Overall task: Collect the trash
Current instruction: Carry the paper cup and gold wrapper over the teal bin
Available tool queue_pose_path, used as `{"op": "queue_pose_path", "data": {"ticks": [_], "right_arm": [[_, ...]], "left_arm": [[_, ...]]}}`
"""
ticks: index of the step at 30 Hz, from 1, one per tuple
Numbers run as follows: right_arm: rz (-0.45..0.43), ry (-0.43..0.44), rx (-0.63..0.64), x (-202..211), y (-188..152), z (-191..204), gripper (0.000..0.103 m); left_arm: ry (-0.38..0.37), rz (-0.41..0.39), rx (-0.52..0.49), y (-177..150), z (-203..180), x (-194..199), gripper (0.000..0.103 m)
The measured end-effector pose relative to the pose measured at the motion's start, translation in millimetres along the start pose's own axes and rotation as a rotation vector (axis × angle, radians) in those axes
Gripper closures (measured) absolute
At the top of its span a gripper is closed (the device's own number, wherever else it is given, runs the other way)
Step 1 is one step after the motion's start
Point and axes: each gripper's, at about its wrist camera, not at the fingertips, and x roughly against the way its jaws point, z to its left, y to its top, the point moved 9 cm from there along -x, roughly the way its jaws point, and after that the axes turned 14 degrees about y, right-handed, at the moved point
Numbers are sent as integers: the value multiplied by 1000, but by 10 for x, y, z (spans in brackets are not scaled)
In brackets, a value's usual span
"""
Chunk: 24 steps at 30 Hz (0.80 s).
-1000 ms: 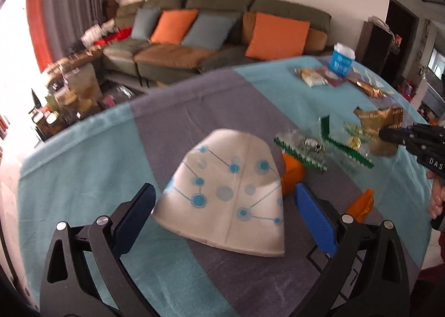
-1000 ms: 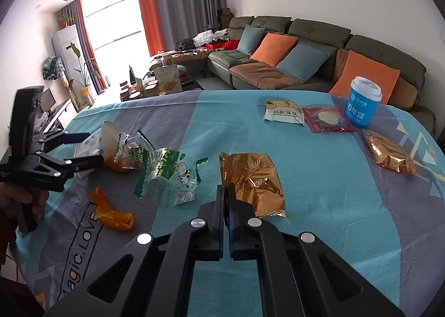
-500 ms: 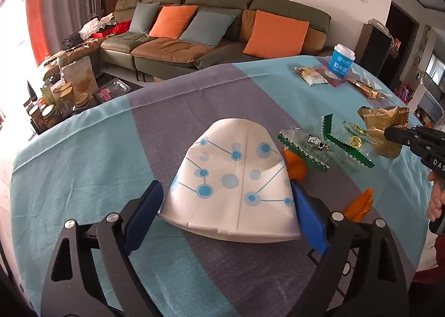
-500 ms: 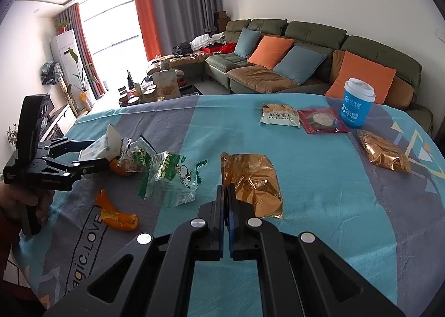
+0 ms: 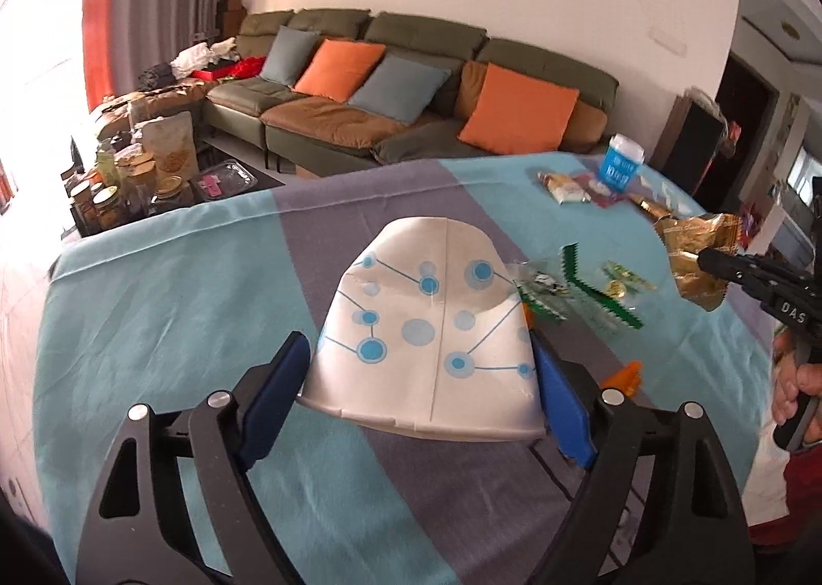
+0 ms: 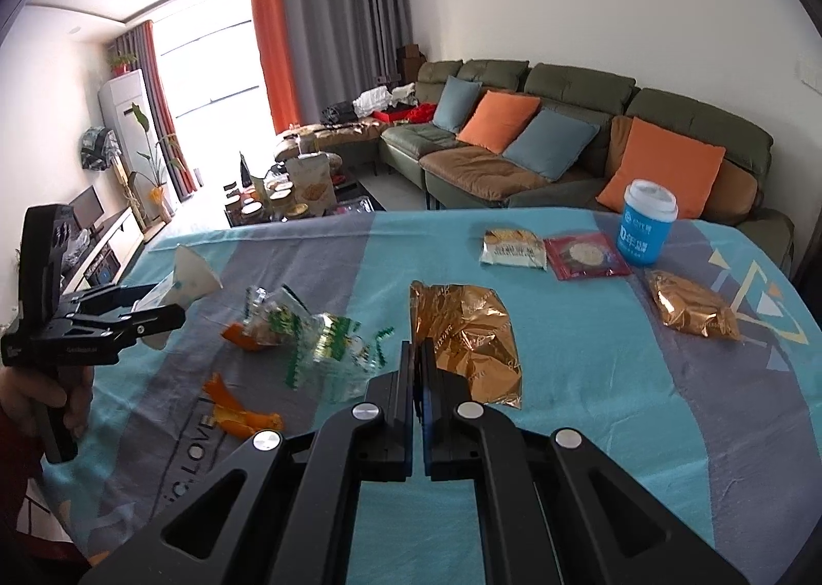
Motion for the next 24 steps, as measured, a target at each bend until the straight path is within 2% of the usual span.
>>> {"op": "queue_pose_path", "data": {"ticks": [12,24], "right_arm": [[-58,89,97,233,192,654,102],[-79,253,222,313,214,1703,102]], "left_arm": [[54,-157,133,-241,302,1202,20],[113,-253,232,-593,701,2158,19]]}}
